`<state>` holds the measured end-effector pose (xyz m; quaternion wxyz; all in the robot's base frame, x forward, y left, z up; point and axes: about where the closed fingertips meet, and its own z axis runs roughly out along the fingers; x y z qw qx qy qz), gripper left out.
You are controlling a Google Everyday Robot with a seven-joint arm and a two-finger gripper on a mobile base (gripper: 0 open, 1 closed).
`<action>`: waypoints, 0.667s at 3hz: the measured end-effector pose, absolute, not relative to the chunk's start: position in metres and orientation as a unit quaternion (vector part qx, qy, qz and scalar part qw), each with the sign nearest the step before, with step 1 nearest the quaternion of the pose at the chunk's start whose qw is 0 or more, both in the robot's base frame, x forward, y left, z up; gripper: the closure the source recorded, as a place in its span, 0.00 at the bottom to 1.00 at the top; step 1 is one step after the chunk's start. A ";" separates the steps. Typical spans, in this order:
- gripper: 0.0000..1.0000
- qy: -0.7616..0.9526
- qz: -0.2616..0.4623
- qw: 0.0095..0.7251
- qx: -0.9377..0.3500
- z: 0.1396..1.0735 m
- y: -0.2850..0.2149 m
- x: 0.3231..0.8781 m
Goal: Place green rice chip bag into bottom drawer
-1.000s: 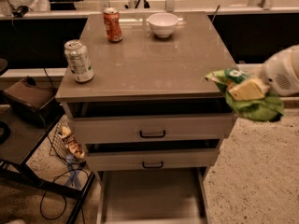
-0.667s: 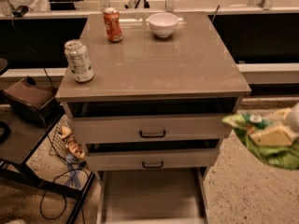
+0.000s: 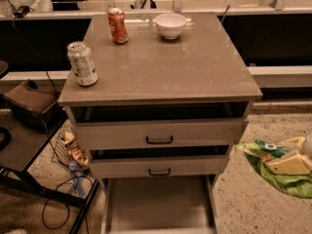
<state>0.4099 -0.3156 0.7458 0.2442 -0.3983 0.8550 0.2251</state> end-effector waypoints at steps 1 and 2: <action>1.00 0.848 0.258 0.248 -0.391 0.698 -0.289 0.414; 1.00 0.836 0.308 0.239 -0.386 0.604 -0.240 0.418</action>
Offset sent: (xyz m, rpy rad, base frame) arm 0.0154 0.1385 -0.2807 0.2667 0.1496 0.0658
